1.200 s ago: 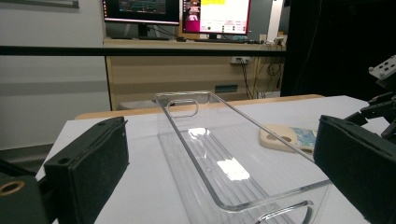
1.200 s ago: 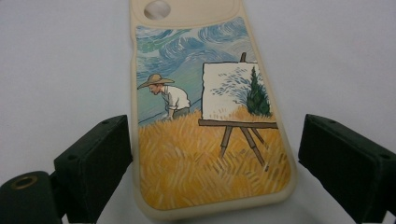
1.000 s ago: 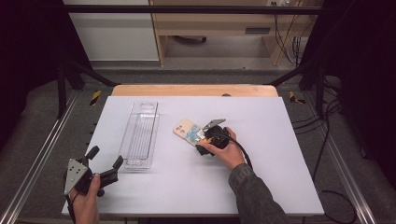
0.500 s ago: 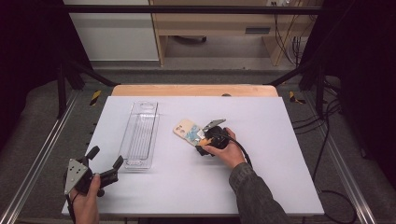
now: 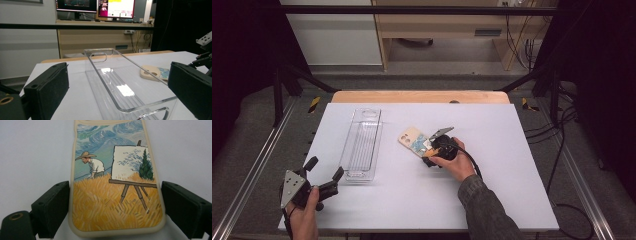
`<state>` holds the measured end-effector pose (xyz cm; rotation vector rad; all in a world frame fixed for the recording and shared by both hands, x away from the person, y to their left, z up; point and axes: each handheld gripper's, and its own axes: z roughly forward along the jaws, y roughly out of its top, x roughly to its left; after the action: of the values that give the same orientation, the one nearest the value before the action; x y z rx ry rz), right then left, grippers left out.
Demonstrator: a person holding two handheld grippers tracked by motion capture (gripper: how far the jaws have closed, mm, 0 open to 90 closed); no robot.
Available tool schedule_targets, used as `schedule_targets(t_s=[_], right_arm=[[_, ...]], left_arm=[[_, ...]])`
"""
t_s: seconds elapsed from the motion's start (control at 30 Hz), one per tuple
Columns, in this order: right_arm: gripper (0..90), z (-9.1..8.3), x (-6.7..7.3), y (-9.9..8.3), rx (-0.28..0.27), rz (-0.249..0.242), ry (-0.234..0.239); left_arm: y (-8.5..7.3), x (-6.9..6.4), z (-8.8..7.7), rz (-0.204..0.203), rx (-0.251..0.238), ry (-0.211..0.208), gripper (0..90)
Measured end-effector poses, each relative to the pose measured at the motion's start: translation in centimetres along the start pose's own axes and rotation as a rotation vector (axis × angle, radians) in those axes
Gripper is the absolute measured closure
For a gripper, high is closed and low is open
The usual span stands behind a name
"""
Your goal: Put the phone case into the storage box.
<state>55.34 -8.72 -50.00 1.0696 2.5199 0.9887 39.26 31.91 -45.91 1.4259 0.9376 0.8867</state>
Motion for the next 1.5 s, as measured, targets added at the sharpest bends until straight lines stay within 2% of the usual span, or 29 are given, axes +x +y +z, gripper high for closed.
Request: schedule_targets(t_s=[0.07, 0.17, 0.43, 0.57, 0.73, 0.8, 1.03, 1.13, 1.5], right_arm=[[11.8, -0.2, 0.1, 0.0, -0.008, 0.022, 0.014], [11.9, -0.4, 0.1, 0.0, -0.022, 0.014, 0.021], [12.1, -1.2, 0.3, 0.1, -0.044, 0.024, 0.038], [12.2, -1.6, 0.4, -0.2, -0.060, 0.049, 0.054], [12.2, -2.0, 0.3, -0.5, -0.074, 0.043, 0.058], [12.2, -2.6, 0.5, -0.6, -0.088, 0.054, 0.064], [12.2, -4.0, 0.9, -1.0, -0.121, 0.043, 0.076], [12.2, -5.1, 1.3, -1.3, -0.138, 0.039, 0.076], [12.1, -7.8, 0.8, -3.1, -0.187, 0.061, 0.078]], left_arm=[[0.0, 0.1, 0.0, 0.000, 0.001, 0.003, 3.2], [0.0, 0.1, -0.1, -0.001, 0.000, 0.005, 3.2], [0.0, 0.1, -0.1, 0.000, -0.001, 0.006, 3.3], [0.1, 0.1, -0.1, 0.000, -0.002, 0.008, 3.3], [0.1, 0.1, -0.1, 0.000, -0.003, 0.009, 3.3], [0.1, 0.1, -0.1, -0.001, -0.004, 0.009, 3.3], [0.2, 0.0, -0.1, 0.006, -0.001, 0.008, 3.4], [0.3, -0.1, -0.1, 0.008, -0.003, 0.005, 3.3], [0.8, -1.1, -0.1, 0.015, 0.003, -0.014, 3.2]])
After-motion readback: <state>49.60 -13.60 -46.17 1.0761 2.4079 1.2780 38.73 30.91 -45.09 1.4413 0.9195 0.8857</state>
